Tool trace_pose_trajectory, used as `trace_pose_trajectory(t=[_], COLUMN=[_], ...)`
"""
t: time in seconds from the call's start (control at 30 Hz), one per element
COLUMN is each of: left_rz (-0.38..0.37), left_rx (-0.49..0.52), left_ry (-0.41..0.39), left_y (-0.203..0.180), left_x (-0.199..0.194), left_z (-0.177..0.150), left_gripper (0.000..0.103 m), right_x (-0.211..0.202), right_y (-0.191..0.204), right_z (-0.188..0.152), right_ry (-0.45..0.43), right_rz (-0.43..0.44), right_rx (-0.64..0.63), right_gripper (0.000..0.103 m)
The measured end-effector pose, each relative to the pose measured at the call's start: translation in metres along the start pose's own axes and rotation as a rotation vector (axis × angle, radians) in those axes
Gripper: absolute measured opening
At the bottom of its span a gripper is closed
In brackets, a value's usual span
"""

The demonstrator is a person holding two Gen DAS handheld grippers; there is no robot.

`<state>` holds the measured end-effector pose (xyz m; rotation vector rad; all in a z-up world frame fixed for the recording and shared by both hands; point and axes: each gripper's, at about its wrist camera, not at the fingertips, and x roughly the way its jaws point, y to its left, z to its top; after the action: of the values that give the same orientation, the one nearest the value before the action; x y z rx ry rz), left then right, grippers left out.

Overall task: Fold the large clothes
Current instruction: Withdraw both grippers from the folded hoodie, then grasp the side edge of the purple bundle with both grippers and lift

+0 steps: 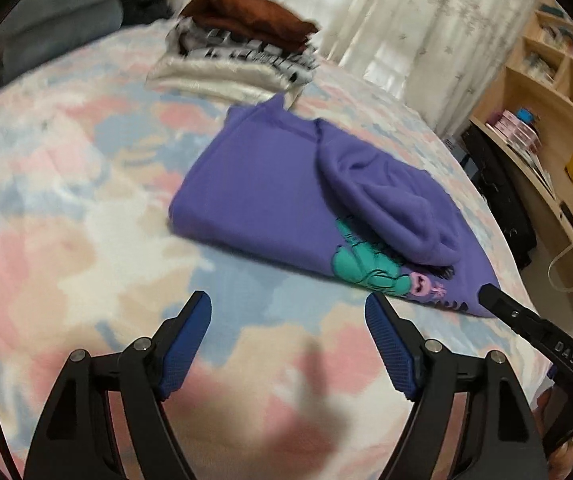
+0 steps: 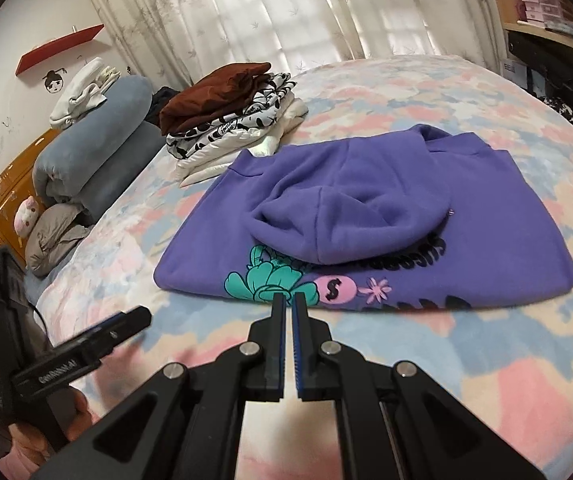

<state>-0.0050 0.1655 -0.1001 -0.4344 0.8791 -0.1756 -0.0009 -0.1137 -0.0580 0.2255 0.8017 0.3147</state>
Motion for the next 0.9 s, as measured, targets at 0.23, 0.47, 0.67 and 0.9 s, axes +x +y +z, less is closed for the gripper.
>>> trace_pose_trajectory(t=[0.23, 0.47, 0.67, 0.9], left_rz=[-0.092, -0.128, -0.147, -0.102], left_rx=[-0.161, -0.197, -0.264, -0.306], left_ry=[-0.005, -0.029, 0.003, -0.053], left_y=[0.037, 0.040, 0.040, 0.040], left_x=[0.037, 0.072, 0.105, 0.125], left_z=[0.006, 0.030, 0.060, 0.086], left_gripper=[0.078, 0.078, 0.078, 0.028], right_x=[0.024, 0.048, 0.070, 0.127], right_y=[0.009, 0.004, -0.004, -0.023], right_z=[0.007, 0.031, 0.067, 0.086], right_ry=[0.006, -0.017, -0.069, -0.015], right_rz=[-0.013, -0.038, -0.078, -0.158], right_rx=[-0.050, -0.041, -0.048, -0.063], right_gripper=[0.003, 0.003, 0.003, 0.003])
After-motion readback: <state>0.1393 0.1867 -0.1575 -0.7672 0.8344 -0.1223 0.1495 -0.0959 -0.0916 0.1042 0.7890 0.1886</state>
